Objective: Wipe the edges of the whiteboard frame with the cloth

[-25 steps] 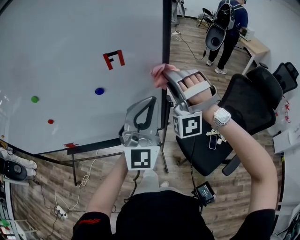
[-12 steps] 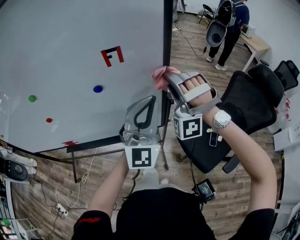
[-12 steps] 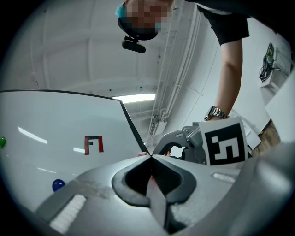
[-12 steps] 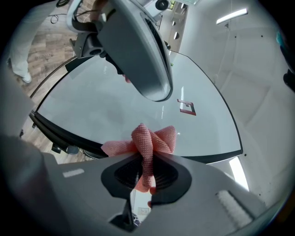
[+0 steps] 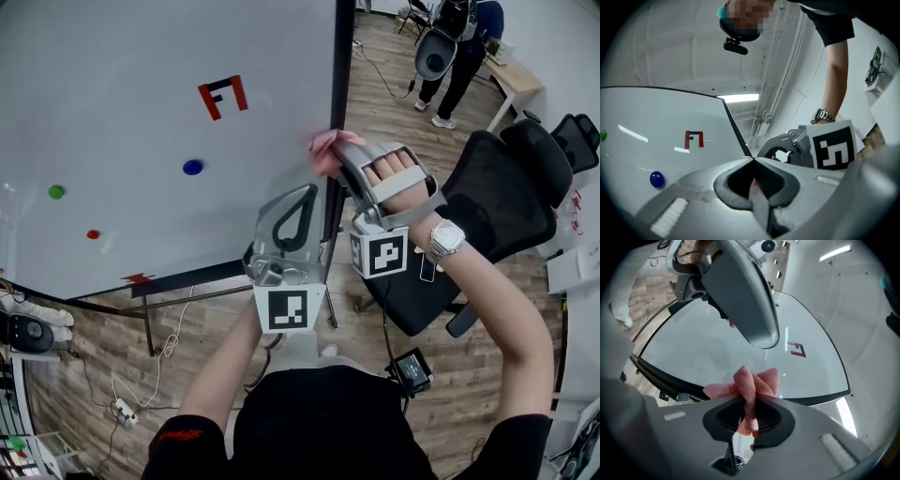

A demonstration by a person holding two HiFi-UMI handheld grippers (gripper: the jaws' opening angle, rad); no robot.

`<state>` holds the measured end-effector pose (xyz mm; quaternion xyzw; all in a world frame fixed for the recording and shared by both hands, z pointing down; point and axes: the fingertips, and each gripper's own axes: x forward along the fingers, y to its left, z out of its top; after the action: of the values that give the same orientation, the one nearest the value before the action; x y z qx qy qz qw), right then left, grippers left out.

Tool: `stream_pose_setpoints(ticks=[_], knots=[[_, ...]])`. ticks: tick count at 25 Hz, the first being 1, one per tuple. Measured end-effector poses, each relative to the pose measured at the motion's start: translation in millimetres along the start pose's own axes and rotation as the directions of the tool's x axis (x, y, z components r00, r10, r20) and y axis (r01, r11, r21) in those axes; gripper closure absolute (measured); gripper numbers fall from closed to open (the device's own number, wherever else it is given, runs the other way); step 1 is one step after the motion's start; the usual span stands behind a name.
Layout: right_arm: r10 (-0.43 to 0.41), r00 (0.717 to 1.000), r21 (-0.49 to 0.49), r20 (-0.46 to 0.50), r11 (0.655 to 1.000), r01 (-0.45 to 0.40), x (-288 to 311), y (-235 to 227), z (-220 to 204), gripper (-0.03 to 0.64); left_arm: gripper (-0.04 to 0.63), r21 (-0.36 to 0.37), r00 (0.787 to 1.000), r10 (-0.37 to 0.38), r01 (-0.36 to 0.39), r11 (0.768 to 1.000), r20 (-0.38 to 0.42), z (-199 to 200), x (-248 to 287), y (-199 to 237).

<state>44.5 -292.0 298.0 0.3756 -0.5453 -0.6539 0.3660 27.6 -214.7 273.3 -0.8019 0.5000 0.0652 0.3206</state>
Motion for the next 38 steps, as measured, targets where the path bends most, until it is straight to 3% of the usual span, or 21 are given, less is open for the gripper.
stream_pose_setpoints(ticks=[21, 38], knots=[[0.042, 0.999, 0.019, -0.027, 0.999, -0.041, -3.3, 35.0, 2.7, 0.571, 0.598, -0.03, 0.999, -0.023, 0.022, 0.999, -0.032, -22.8, -9.9, -6.7], [0.143, 0.984, 0.133, -0.105, 0.983, -0.129, -3.8, 70.9, 6.9, 0.569, 0.598, -0.042, 0.998, -0.033, 0.03, 0.999, -0.06, -38.0, -19.8, -7.2]])
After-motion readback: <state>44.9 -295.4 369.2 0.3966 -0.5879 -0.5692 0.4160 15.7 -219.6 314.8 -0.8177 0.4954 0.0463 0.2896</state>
